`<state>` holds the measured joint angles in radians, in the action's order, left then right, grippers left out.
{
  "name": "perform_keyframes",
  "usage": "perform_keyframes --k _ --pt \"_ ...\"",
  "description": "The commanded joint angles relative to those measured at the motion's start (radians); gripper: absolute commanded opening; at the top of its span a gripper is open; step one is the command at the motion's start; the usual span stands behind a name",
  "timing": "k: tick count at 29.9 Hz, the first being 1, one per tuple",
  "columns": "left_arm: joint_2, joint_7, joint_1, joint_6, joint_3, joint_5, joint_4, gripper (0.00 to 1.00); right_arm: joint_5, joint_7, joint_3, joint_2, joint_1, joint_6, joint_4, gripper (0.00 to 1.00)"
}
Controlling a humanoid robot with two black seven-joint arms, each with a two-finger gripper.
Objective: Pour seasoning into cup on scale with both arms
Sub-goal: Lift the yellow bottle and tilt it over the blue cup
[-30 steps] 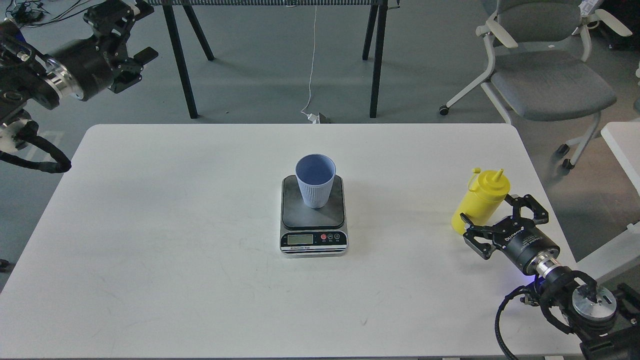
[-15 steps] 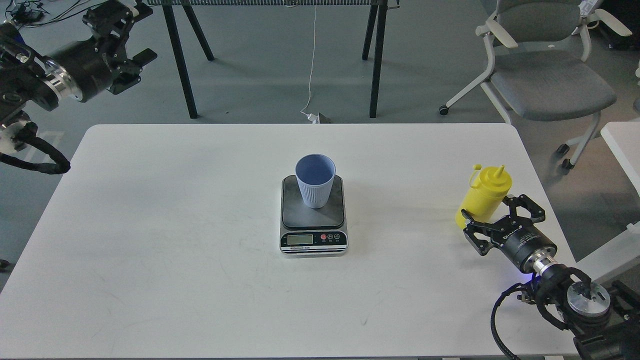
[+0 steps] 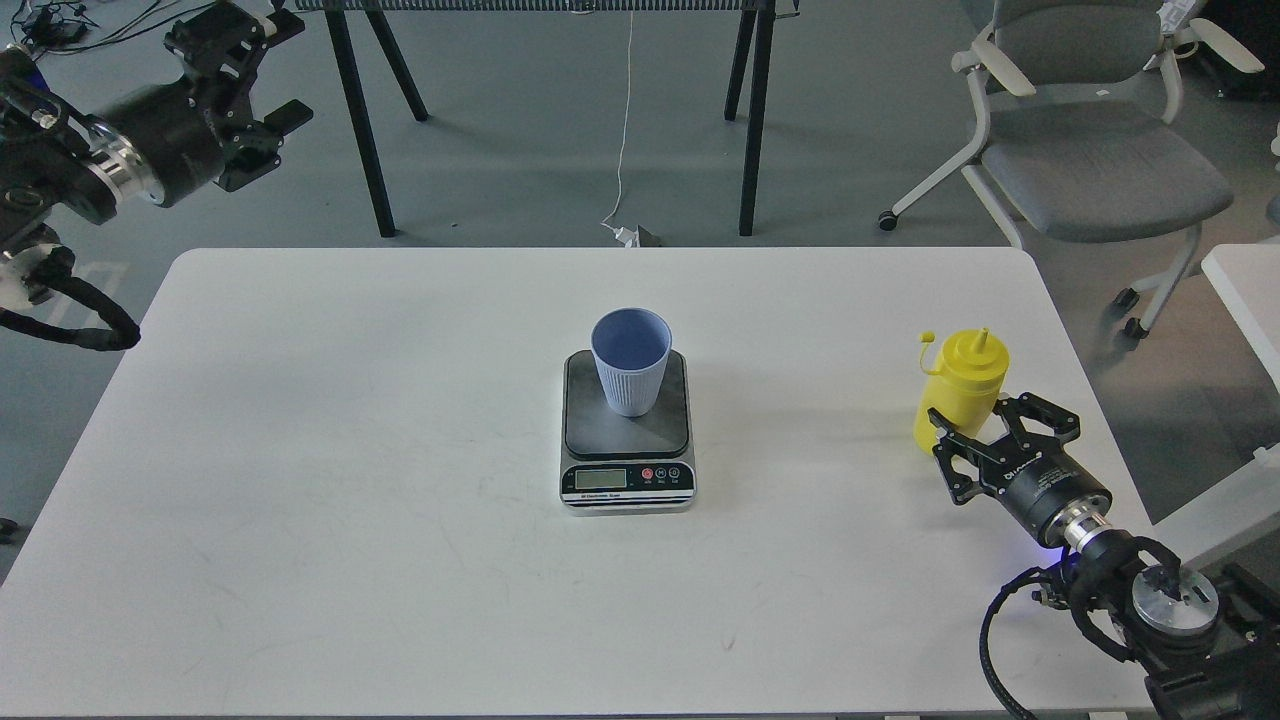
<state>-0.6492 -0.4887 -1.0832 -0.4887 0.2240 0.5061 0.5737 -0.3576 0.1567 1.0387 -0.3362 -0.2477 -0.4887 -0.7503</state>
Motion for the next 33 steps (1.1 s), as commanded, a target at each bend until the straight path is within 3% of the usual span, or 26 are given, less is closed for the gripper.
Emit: perform_keyframes --k 1,11,24,33 --pt "0.0 0.0 0.0 0.0 0.001 0.0 0.0 0.99 -0.001 0.0 0.012 -0.015 -0.016 0.0 -0.007 0.2" --pt "0.003 0.0 0.0 0.0 0.012 -0.003 0.009 0.99 0.075 0.001 -0.055 -0.153 -0.278 0.0 -0.049 0.19" --pt "0.005 0.0 0.0 0.0 0.04 -0.008 0.028 0.99 0.649 0.001 -0.088 -0.153 -0.582 0.0 -0.103 0.18" --pt "0.008 0.0 0.002 0.0 0.055 -0.009 0.028 0.99 0.847 0.0 -0.374 -0.142 -0.823 0.0 -0.101 0.18"
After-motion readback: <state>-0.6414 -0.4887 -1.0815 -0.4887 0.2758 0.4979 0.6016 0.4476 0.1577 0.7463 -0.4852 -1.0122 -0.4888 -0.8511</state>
